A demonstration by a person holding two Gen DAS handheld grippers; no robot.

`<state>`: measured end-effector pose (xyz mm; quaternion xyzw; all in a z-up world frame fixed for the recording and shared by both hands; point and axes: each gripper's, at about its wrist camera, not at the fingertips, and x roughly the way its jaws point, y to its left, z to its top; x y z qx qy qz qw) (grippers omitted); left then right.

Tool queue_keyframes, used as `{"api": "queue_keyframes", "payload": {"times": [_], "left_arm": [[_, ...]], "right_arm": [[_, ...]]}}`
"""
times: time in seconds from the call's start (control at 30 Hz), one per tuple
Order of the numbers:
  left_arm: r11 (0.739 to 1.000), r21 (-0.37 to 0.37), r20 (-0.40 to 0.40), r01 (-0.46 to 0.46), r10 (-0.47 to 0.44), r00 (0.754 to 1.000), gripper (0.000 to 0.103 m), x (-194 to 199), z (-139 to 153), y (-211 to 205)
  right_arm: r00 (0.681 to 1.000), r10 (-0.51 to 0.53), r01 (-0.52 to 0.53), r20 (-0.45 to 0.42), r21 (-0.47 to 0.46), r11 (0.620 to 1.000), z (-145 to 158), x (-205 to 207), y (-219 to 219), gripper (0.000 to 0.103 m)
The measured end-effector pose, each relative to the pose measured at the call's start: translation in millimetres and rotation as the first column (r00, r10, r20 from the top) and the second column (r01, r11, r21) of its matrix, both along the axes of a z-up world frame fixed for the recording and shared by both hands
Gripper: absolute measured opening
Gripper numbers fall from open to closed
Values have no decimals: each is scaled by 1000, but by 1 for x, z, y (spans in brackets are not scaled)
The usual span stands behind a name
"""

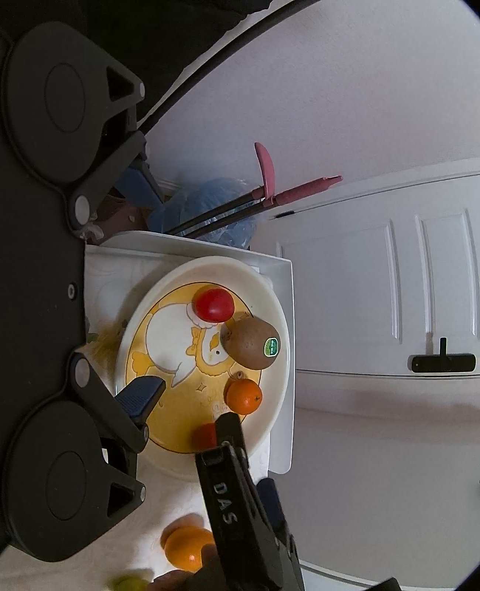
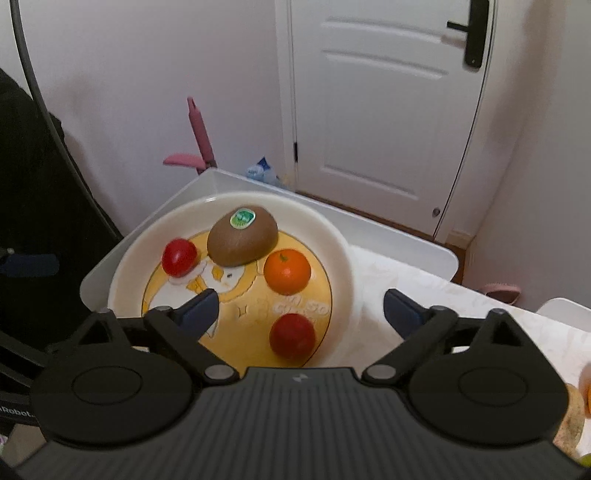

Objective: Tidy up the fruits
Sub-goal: 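Release the cherry tomato onto the plate with the left tool while the right tool releases its tomato, then move both tools back over the remaining fruits on the table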

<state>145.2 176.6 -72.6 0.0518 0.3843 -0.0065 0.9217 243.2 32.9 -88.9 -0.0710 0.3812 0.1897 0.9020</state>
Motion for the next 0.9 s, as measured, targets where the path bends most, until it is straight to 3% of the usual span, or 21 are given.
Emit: {"api": "queue_keyframes", "payload": {"times": [0.5,0.9], "left_arm": [[999,-33,35,20,-19,999,100,-15,21,-5],[998,-15,76,65,-64,995,100,-38,48,-20]], "right_arm": [[998,-45,45,38,3,999,36,-37,-4,103],[978,-197,194,66,44,980,74,-87,-46,103]]}}
